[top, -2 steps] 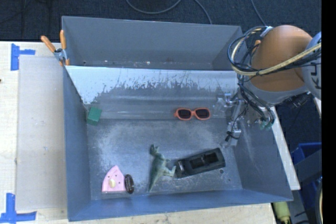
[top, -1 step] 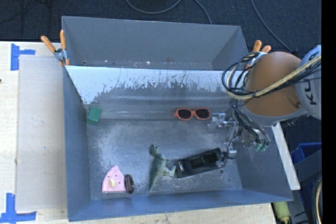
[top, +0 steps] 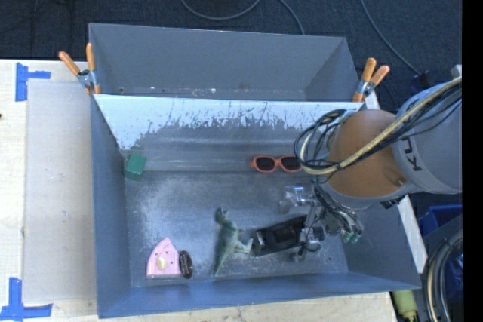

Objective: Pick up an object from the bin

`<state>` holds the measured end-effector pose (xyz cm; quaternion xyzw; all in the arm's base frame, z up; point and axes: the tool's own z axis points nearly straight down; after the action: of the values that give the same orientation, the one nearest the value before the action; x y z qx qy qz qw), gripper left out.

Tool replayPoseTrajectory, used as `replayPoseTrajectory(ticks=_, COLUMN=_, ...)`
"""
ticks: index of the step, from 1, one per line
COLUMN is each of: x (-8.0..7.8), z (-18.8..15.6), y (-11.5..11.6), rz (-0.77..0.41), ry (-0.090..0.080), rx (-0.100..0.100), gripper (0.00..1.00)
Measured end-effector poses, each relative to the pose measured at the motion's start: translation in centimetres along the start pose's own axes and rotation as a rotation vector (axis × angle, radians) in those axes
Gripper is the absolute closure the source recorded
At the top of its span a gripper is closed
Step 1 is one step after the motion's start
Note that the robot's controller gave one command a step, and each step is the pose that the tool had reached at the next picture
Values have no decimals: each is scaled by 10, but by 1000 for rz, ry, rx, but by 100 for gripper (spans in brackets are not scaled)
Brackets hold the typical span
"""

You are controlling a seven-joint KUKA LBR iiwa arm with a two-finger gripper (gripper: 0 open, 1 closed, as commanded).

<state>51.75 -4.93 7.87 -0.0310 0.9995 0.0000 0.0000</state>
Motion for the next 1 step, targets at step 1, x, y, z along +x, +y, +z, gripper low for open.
replayPoseTrajectory(ticks=1, x=23, z=6, y=2, rz=172, ry=4, rx=0, gripper=100)
